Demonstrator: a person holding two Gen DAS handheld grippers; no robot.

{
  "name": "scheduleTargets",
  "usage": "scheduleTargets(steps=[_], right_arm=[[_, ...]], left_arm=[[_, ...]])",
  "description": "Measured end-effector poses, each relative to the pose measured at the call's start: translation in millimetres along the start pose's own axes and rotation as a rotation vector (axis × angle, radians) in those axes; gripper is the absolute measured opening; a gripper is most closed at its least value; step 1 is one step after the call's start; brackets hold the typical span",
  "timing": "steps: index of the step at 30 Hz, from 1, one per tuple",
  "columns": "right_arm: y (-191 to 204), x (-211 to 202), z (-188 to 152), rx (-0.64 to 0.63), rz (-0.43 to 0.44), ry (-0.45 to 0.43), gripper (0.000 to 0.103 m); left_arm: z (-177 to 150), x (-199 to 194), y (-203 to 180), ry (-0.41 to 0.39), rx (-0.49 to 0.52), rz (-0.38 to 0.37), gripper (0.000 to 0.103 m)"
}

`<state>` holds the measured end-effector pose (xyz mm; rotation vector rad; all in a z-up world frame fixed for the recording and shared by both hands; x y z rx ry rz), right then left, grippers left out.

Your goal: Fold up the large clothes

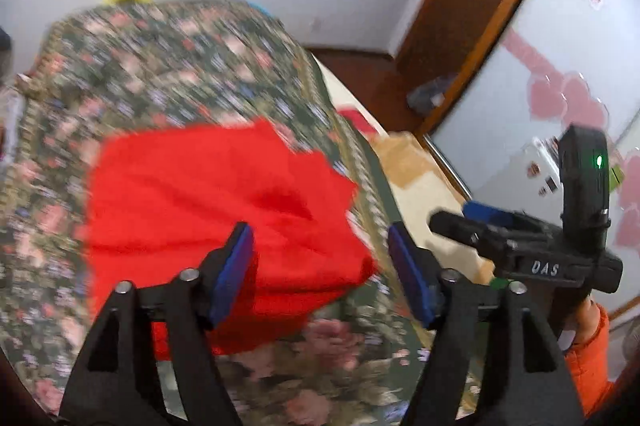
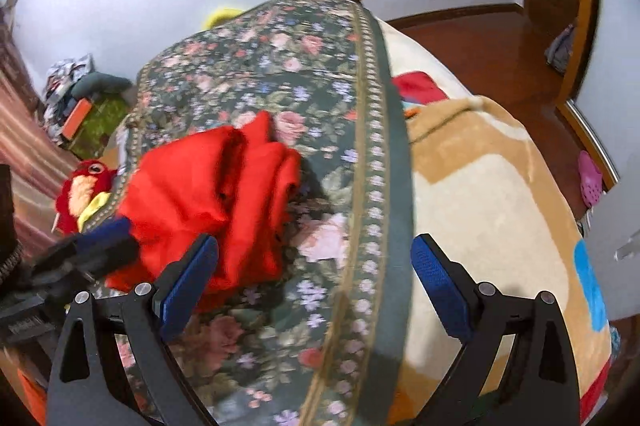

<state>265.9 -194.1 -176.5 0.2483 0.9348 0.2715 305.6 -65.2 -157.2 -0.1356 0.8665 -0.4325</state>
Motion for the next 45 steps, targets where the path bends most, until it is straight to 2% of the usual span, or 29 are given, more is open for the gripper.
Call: scheduleTargets(steps=[1,3,4,7,9,12,14,16,18,22,26,30,35,39,45], right_arm=[[4.9,0.6,-0.4,-0.012,0.006,-0.001,0.096],[21.4,2.0,-0.9,-0.043,0.027,0.0,0.096],[30.9,4.0,-2.3,-0.058,0.042,0.003,0.096],[50.4,11.9,-6.4,-0.074,0.089,0.015,0.096],[63.7,21.4,-9.0,-0.085,0.098,0.031,0.096],[82.2,38.8,-10.1,-0.111,0.094,0.054,0.096],[88.5,46.7,-9.8,-0.123,0.088,0.054,0.096],[89.3,59.1,-7.6,-0.125,0.058,0.05,0.096],[81.0,75.0,-6.1,-0.12,-0.017,0.08,0.096],[52.2,100.8,-13.5,-0.134,-0.122,0.158,0.096],[30.2,110.9,-30.7,-0.141,-0.086,0.23,0.097],[21.0,104.4,-35.8,-0.173,-0.103,0.227,0.097],[11.4,92.4,-41.4,-0.21,-0.147,0.233,0.097],[10.7,75.3,-35.7,-0.209,-0.149,0.203,0.098],[23.5,51.6,-10.0,-0.198,-0.108,0.102,0.099]], left_arm=[[1.6,-13.9,11.8,-0.044,-0.01,0.034,0.083],[2.0,-33.5,36.8,-0.106,-0.033,0.108,0.092],[-0.4,-41.0,49.7,-0.123,-0.046,0.147,0.092],[-11.1,-50.1,93.6,-0.11,-0.102,0.253,0.092],[-21.4,-48.4,121.3,-0.085,-0.155,0.273,0.092],[-42.9,-33.7,153.8,-0.003,-0.238,0.263,0.092],[-61.5,-11.9,165.6,0.092,-0.275,0.197,0.092],[-76.6,0.2,164.7,0.119,-0.274,0.153,0.093],[-85.3,9.1,158.2,0.133,-0.247,0.136,0.094],[-100.6,24.0,149.1,0.174,-0.184,0.162,0.097],[-120.3,40.1,146.6,0.235,-0.176,0.193,0.097],[-130.3,29.1,152.3,0.214,-0.225,0.172,0.097],[-129.9,-2.1,144.8,0.193,-0.12,0.276,0.096],[-118.3,-33.3,143.8,0.117,-0.066,0.355,0.096],[-82.7,-65.5,159.1,-0.021,-0.118,0.408,0.096]])
Point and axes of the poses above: each gripper's, at about its wrist camera, not at the fingertips, and x roughly the way its jaws point, y to its left, z to its top, the point moved 2 cm from there along x, roughly the way its jaws point, and after that the axes turned 2 degrees about -z, right-handed, at the moved point
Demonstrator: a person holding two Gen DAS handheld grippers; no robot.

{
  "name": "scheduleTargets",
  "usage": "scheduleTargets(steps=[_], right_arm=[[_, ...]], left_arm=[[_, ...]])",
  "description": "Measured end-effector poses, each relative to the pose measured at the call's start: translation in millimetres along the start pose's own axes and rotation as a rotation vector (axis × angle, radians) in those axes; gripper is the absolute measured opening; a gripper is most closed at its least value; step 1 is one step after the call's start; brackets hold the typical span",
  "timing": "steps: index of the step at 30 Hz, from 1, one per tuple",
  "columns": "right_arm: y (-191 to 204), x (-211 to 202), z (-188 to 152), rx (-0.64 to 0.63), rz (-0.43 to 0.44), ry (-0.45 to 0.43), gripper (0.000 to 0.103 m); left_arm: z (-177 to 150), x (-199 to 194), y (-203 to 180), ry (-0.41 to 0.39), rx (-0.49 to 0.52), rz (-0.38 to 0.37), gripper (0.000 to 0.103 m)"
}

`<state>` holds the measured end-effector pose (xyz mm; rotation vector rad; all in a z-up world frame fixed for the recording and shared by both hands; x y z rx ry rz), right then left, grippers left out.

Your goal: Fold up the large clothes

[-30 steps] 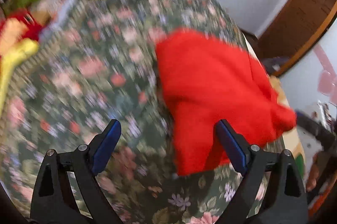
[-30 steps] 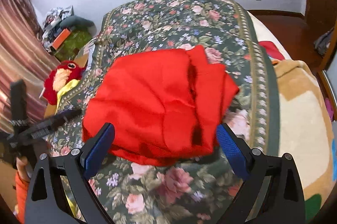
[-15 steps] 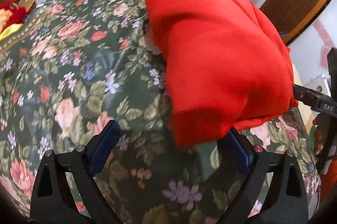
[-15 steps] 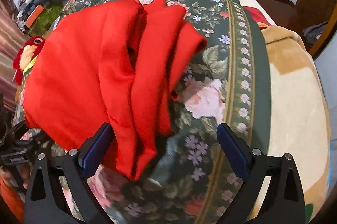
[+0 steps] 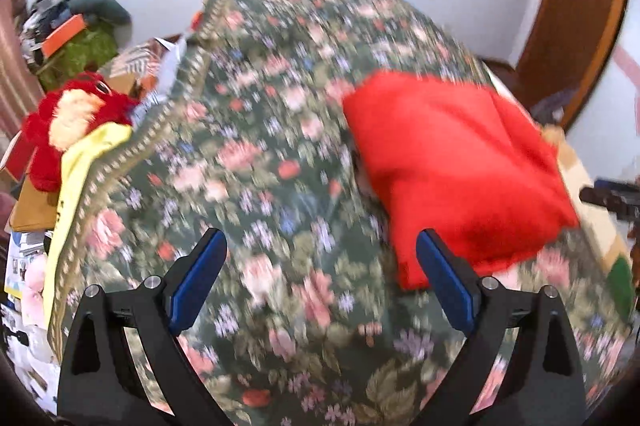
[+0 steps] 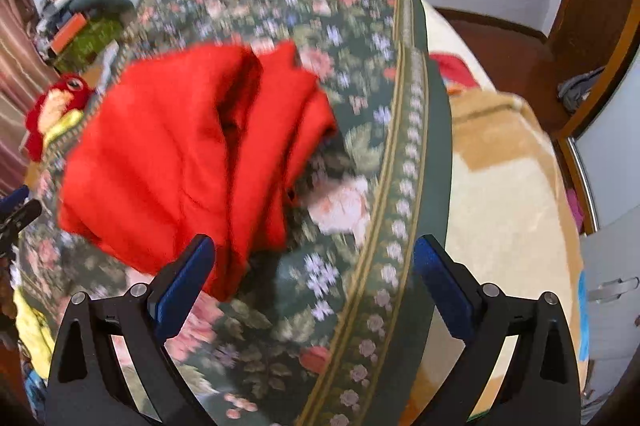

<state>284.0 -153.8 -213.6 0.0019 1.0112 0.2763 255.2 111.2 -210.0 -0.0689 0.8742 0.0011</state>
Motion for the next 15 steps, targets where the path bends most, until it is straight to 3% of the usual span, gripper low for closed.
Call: scheduleTargets(steps=[4,7,10,15], right_arm=[[6.1,-7.6,19.6,0.032,0.075,-0.053,0.099],[11.4,7.5,32.1,0.081,0.141,-0.031,0.1],[14.1,32.9,36.8,0.132,0.223,0.035,0.1],[12.5,70.5,32.5,0.185,0.257,0.131,0.1]], left_arm=[[27.0,5.5,1.6,-0.012,-0.028,-0.036,0.096],[40.6,19.6,0.0,0.013,-0.063,-0.123,0.096],[48.5,48.2,-0.1,0.092,-0.142,-0.244,0.096],[43.2,92.4,-5.2,0.234,-0.252,-0.412,0.096]])
Point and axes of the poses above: each gripper's, at about its wrist camera, not at the fingertips, and x roughly the way its jaws point, y to its left, z to its top, the point moved 2 cm from there along x, roughly the way its jaws point, and after that the axes turned 2 degrees about -z, right-handed, at the moved point
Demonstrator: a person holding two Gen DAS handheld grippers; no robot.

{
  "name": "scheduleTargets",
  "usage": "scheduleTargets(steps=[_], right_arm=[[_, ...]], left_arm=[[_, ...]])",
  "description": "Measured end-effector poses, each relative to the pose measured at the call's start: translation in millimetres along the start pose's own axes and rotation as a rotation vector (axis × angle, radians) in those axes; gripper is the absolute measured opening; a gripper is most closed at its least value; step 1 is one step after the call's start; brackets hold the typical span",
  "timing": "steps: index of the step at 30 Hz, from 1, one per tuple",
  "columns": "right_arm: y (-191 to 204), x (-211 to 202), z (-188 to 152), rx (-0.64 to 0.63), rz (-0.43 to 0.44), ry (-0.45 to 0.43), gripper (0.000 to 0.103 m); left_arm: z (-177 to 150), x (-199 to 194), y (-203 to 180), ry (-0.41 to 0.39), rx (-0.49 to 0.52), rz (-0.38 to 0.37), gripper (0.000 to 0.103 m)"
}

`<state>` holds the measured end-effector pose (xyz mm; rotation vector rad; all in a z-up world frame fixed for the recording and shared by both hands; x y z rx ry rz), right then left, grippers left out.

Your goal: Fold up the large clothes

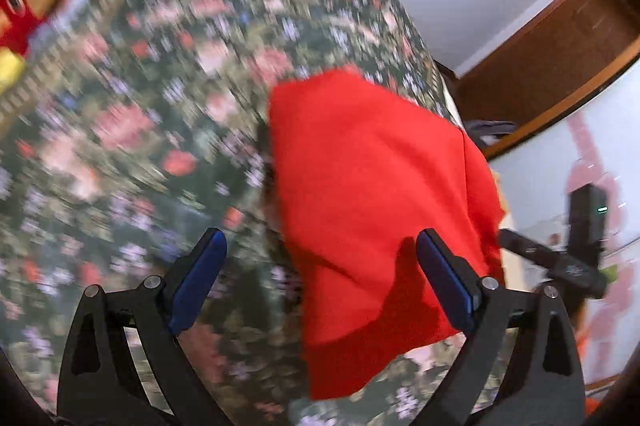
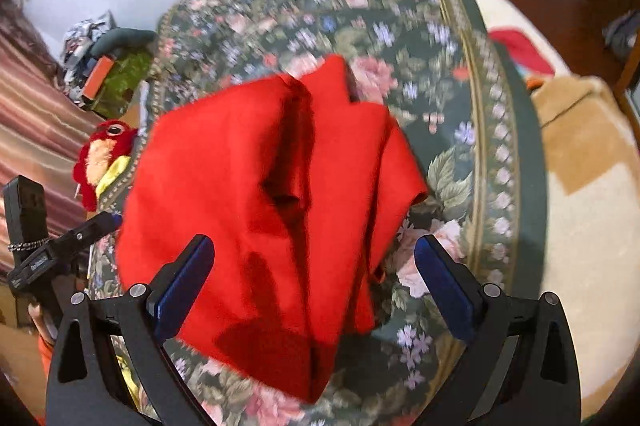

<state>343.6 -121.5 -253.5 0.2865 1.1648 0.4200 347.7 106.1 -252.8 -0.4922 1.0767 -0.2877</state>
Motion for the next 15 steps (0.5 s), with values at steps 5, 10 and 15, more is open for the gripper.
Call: scheduleTargets(steps=[5,10,15], right_arm=[[-9.4,25.9,4.2,0.038,0.052,0.059,0.1],[-6.4,38.8,12.3,0.047,0.101,0.046,0.096],[-2.8,39.4,20.5,0.028,0.108,0.054,0.071]], left_arm=[[0.4,28.8,10.0,0.069,-0.095,-0.172,0.097],[5.0,49.9,18.3,0.121,-0.172,-0.283,0.097],[11.4,65.2,16.0,0.165,-0.199,-0.33,0.097]])
Point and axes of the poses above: each gripper's, at about its wrist camera, not at the fingertips, and x roughly the way its jaws point, y to its left, z to its top, the point moved 2 cm from there along x, roughly the way its jaws point, and after that the axes turned 2 degrees about -z, right-handed, at the moved point
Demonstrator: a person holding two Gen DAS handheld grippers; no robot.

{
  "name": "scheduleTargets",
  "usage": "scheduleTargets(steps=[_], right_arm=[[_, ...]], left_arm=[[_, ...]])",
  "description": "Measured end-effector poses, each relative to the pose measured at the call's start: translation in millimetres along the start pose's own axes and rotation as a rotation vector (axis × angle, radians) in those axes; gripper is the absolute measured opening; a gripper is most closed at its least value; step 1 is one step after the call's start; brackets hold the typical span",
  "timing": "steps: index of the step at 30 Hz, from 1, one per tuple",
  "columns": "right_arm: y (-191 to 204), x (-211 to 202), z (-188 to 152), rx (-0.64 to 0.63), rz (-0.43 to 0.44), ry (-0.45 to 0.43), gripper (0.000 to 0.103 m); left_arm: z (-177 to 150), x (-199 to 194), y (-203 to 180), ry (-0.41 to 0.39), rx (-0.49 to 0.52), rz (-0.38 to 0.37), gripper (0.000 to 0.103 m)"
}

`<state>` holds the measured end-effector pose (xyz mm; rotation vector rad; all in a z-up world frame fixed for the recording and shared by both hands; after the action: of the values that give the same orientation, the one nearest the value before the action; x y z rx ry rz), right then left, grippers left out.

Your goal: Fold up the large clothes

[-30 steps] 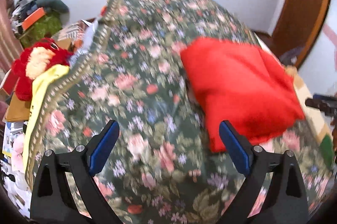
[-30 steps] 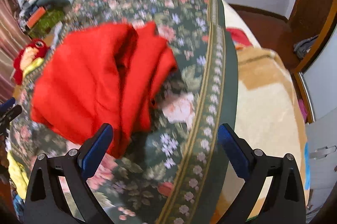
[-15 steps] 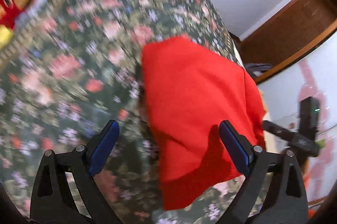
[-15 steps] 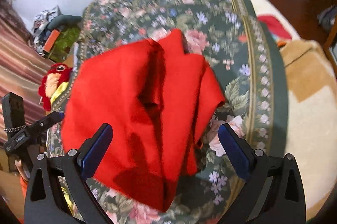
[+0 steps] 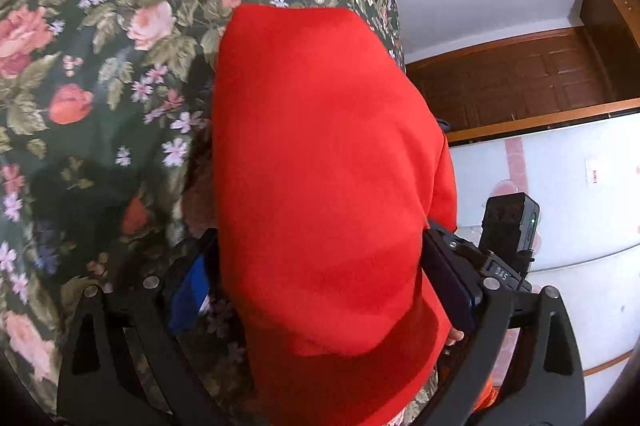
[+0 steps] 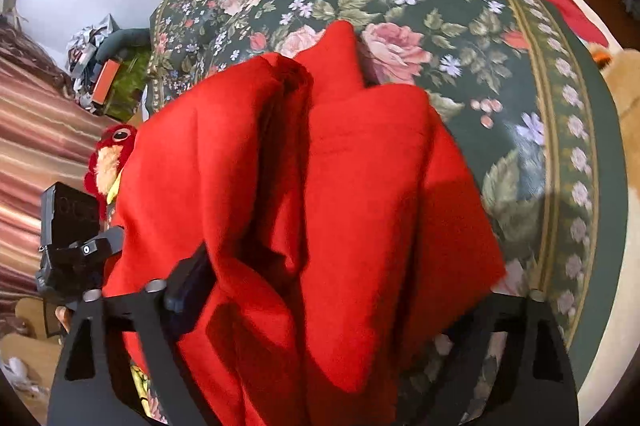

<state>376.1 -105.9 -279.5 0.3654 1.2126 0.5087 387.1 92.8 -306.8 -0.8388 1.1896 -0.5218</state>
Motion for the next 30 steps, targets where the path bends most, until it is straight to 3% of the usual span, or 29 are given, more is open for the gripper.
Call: scheduleTargets(steps=[4,7,10,20,25,30], right_arm=[[4.8,-3.7,1.6,-0.001,0.029,0.015,0.036],[20.6,-15.5,1.9,-0.038,0.018,-0.001,0.029],[44.3,-22.6,3.0,-0.081,0.015,-0.007,0.027],[154.4,-32.3,27.3,-0.259,0.042,-0.111,0.027],[212.4,-1.4,51.2,-0.321,0.078,-0.137,0.027],[241.9,49.6,70.1,-0.318,0.103,-0.137,0.027]], left_arm=[[5.3,-0.3,-10.2,0.005,0.022,0.008,0.084],[3.7,-11.0,-26.6,-0.016,0.091,0.024,0.065],[0.7,-28.9,-41.1,-0.038,0.138,0.021,0.058],[13.4,-148.4,-55.8,-0.225,0.229,0.031,0.057],[36.8,-210.0,-44.2,-0.322,0.266,0.098,0.057],[72.0,-232.5,-9.0,-0.35,0.229,0.161,0.057]])
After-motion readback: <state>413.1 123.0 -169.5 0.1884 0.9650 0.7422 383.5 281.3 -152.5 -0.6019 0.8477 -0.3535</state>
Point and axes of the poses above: each gripper's, at about its wrist camera, not at the fingertips, and x roughly the way its jaws point, y to its left, z to its top, the point moved 2 cm from there along x, roughly the way its jaws point, and after that the axes turned 2 degrees about -z, right-handed, at the moved point
